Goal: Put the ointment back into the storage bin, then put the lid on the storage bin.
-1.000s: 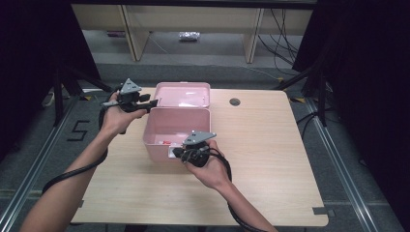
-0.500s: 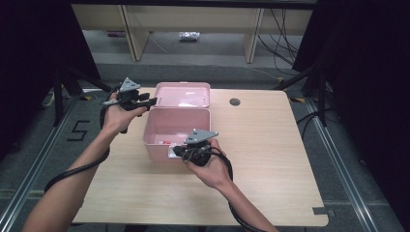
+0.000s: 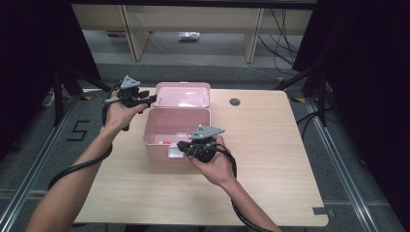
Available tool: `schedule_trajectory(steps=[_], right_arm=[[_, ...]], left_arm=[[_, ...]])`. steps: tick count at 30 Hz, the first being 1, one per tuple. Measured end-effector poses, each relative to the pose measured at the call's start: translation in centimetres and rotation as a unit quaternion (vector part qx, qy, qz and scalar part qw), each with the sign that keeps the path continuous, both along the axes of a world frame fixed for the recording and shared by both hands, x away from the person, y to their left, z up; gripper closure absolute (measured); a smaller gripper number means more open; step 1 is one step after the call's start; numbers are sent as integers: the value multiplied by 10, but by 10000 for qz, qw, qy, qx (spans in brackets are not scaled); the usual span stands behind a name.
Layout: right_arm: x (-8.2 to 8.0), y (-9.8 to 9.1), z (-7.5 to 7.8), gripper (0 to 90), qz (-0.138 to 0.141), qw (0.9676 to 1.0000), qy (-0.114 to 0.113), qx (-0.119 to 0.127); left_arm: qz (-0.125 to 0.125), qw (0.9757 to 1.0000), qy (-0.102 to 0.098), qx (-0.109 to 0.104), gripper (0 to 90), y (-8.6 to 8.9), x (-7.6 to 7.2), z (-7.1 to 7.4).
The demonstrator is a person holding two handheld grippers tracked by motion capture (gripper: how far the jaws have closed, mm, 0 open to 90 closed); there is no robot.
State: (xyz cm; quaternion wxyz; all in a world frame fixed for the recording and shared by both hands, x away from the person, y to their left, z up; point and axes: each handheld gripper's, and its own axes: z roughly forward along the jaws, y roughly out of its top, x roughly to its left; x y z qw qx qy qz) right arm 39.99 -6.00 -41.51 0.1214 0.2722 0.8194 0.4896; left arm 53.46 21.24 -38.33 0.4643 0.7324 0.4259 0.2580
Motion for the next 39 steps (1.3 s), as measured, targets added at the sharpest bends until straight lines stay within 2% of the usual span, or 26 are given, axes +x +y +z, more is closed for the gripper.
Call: schedule_trajectory(steps=[2, 4, 6, 8, 10, 14, 18, 19, 21, 23, 24, 31, 35, 37, 39], right_arm=[[2, -3, 2, 850, -15, 10000, -59, 37], [2, -7, 5, 850, -94, 10000, 11, 14], [3, -8, 5, 849, -128, 9999, -27, 112], [6, -13, 7, 847, -115, 9999, -89, 29], [8, -15, 8, 846, -212, 9997, -88, 78], [9, -19, 10, 842, -291, 9995, 24, 132], [9, -24, 12, 841, -309, 9995, -44, 108], [9, -24, 11, 840, -324, 9993, 10, 204], [7, -25, 12, 839, -365, 9992, 38, 126], [9, -26, 13, 839, -316, 9993, -140, 106], [8, -26, 13, 838, -364, 9993, -48, 113], [9, -26, 13, 838, -319, 9994, -69, 104], [9, -26, 16, 838, -400, 9991, 4, 141], [10, -25, 16, 839, -323, 9993, -81, 154], [11, -25, 17, 839, -278, 9995, -45, 140]], left_arm=[[27, 10000, -10, -31, 583, 0, 2, -1], [59, 10000, 1, -65, 582, 1, 5, -1], [90, 9999, 2, -88, 581, 1, 7, -2], [103, 9999, 6, -96, 581, 2, 10, -3], [135, 9998, 20, -112, 580, 1, 12, -3], [156, 9998, 34, -125, 580, -1, 15, -4], [173, 9997, 45, -158, 578, -2, 16, -4], [181, 9997, 52, -158, 577, -2, 16, -4], [211, 9996, 74, -174, 576, 0, 16, -4], [241, 9995, 65, -186, 576, 1, 17, -4], [250, 9995, 69, -179, 576, 1, 17, -3], [291, 9993, 88, -203, 576, 1, 19, -1], [287, 9993, 101, -206, 574, -1, 21, -1], [287, 9993, 109, -223, 574, -1, 22, 0], [303, 9992, 135, -239, 574, -2, 23, 0]])
